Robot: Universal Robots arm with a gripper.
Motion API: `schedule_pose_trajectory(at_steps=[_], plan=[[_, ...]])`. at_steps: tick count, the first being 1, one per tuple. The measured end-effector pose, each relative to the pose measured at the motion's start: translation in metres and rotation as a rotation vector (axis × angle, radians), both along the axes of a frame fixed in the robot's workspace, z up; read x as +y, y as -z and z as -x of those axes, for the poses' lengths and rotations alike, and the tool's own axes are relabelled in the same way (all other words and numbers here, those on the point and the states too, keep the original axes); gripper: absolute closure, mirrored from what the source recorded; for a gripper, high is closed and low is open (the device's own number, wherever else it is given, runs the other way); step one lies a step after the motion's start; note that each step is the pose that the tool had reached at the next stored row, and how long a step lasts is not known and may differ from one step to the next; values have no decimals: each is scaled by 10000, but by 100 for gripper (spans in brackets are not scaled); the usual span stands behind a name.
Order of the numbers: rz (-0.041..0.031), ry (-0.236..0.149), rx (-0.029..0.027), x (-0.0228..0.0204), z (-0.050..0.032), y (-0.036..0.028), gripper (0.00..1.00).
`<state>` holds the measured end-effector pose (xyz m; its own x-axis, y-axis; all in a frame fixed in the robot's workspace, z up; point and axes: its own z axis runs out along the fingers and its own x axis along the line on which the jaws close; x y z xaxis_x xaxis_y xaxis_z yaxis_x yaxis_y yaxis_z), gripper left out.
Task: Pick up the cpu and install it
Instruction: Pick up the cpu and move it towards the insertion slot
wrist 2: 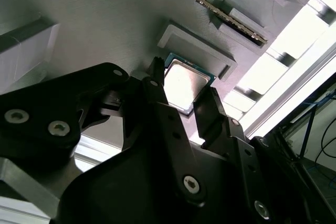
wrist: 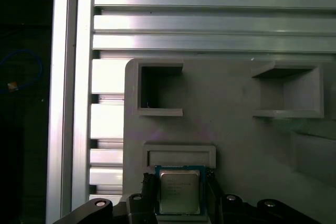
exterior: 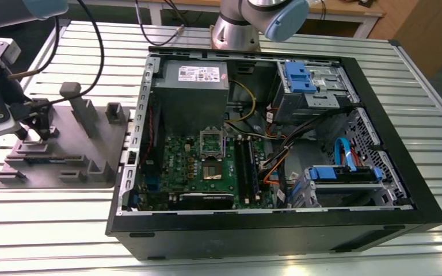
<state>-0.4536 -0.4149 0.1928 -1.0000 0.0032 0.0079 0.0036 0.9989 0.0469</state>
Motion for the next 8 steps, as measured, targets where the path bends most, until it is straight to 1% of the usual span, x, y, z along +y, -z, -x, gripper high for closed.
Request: schedule_pose_trajectory(at_steps=[4,8], plan=[[0,0,0,0,0,-18,53],[-1,0,-2,0,0,-53,53]])
